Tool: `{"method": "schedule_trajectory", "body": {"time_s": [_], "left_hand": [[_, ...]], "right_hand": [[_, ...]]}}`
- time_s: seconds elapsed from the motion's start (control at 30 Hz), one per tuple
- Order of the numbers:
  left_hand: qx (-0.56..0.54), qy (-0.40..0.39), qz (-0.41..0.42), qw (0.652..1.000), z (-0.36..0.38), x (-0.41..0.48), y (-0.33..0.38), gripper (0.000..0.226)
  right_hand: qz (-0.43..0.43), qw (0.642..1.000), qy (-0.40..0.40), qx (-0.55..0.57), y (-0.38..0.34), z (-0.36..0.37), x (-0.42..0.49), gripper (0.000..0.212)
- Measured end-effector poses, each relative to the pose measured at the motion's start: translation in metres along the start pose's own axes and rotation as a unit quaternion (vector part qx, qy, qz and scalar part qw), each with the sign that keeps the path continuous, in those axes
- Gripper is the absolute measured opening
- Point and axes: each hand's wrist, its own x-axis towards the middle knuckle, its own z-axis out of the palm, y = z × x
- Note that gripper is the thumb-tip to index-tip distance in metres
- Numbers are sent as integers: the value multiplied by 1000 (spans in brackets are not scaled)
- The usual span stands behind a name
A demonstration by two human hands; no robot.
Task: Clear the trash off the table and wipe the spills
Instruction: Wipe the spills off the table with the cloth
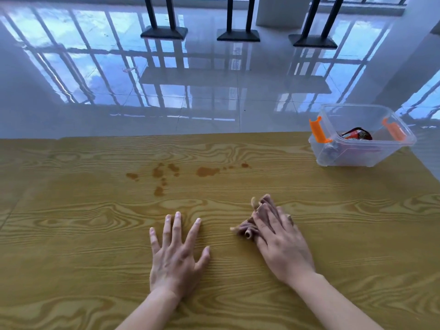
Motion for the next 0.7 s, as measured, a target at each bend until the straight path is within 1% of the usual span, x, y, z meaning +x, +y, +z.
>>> {"method": "schedule_trajectory", "body": {"time_s": [0.07, 0.1, 0.13, 0.17, 0.23, 0.27, 0.3, 0.33, 0.37, 0.4, 0.47, 0.5, 0.53, 0.57, 0.6, 0.67, 0.7], "left_hand": [[-2, 4, 0, 1000, 0, 0, 0, 70], [-3, 4, 1, 1000, 0, 1, 0, 70], [-3, 3, 3, 1000, 0, 1, 0, 69], [-4, 3, 4, 1000, 0, 0, 0, 69], [-7, 2, 5, 1000, -1, 0, 0, 70], [-9, -2, 3, 1000, -2, 0, 0, 71], [-11, -6, 1, 1000, -2, 1, 0, 71], [-15, -8, 0, 1000, -3, 2, 0, 71], [-20, -8, 2, 1000, -4, 3, -3, 69], [-23, -3, 11, 1000, -5, 6, -9, 66], [-19, 17, 17, 1000, -8, 13, -28, 62], [-14, 26, 2, 1000, -11, 17, -39, 62], [-12, 27, -24, 999, -13, 21, -50, 64], [-9, 23, -51, 998, -13, 23, -58, 67], [-6, 17, -69, 997, -11, 24, -63, 70], [-4, 15, -80, 997, -6, 26, -65, 72], [-3, 15, -79, 997, -5, 27, -63, 72]], "right_hand": [[126, 991, -8, 39, -6, -12, 43, 60], [152, 987, -10, 53, -16, -17, 59, 59], [141, 988, -12, 57, -28, -17, 66, 59], [97, 994, -16, 47, -39, -14, 63, 59], [-31, 999, -10, 20, -49, -3, 34, 58], [-78, 997, -1, 19, -45, 1, 17, 57], [-95, 995, -6, 21, -35, 0, 8, 57], [-89, 996, -11, 10, -20, 0, 8, 57], [-60, 998, -9, -4, -5, -1, 17, 58], [-5, 1000, -15, -7, 7, -4, 32, 59], [135, 990, -28, 38, 15, -18, 68, 60], [182, 981, -25, 58, 11, -23, 81, 59], [197, 978, -17, 62, 5, -25, 89, 59], [184, 981, -19, 52, -3, -23, 89, 59], [143, 989, -18, 31, -11, -18, 82, 59], [3, 1000, -3, -7, -17, -4, 54, 59], [-60, 998, -4, -14, -12, -2, 44, 59]]}}
